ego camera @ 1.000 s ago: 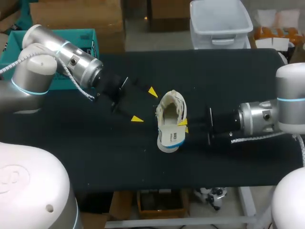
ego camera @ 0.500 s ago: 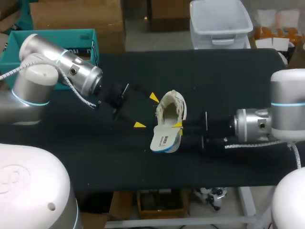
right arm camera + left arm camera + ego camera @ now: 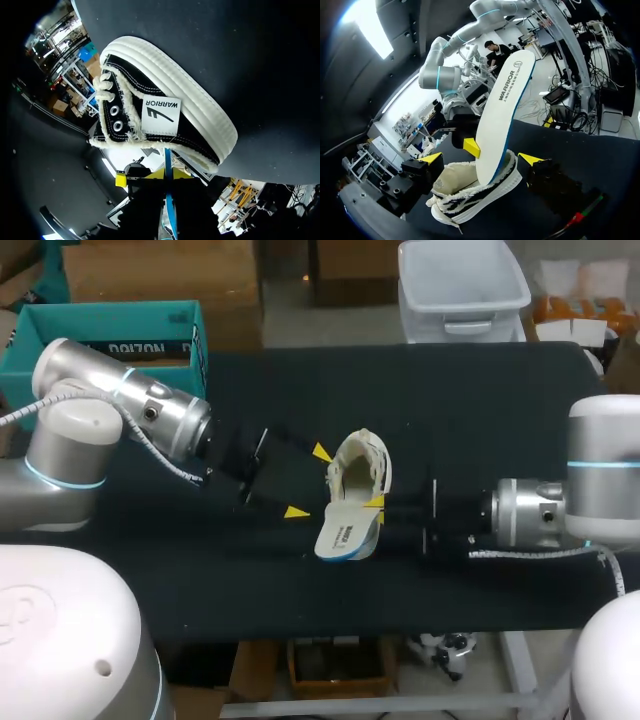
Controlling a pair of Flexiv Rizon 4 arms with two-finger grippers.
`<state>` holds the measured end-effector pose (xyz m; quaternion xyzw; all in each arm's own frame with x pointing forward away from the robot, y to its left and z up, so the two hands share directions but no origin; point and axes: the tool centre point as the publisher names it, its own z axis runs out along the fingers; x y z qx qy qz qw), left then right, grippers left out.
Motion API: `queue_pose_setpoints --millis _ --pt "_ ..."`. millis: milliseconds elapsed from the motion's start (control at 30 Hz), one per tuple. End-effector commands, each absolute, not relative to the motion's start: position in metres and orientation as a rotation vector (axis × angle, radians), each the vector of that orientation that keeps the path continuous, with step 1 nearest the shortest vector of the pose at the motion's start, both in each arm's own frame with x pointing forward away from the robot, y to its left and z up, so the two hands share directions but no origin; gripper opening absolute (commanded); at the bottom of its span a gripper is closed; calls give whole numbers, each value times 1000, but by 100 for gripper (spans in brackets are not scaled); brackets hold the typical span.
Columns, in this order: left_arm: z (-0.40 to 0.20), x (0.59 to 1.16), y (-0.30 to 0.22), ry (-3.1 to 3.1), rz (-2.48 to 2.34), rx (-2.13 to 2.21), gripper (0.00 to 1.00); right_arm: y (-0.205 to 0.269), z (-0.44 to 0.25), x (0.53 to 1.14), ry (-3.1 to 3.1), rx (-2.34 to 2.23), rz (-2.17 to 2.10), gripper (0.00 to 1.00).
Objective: Open the shoe tongue, take the insole out of the shoe, put the insole back into the shoe, and pack the shoe into the shoebox
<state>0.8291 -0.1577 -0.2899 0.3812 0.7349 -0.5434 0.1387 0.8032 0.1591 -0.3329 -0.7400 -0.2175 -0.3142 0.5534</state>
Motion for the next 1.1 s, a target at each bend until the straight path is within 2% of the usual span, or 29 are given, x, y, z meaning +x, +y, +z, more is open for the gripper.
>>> queue_pose_setpoints --millis 33,633,667,733,767,867,967,1033,1100 --pt "-294 827 -158 2102 -1564 1069 100 158 -338 806 -500 -1731 -769 0" --pt "-314 828 -169 2061 -1537 1056 100 156 -341 820 -477 -1757 -774 0" --pt "-315 828 -171 2060 -1536 1052 88 156 -341 820 -477 -1757 -774 0" --pt "-318 829 -173 2057 -1547 1047 53 155 -340 820 -478 -1756 -778 0" --pt "-319 830 -174 2055 -1548 1038 46 155 -340 820 -479 -1756 -779 0" --pt "-323 832 -178 2057 -1544 1026 45 156 -340 819 -479 -1753 -781 0" --pt "-325 834 -180 2059 -1551 1013 34 156 -340 818 -479 -1751 -783 0" --pt "-326 836 -181 2058 -1557 1008 31 156 -340 818 -477 -1749 -785 0" --pt "-326 838 -182 2056 -1566 1003 19 155 -340 817 -476 -1748 -787 0"
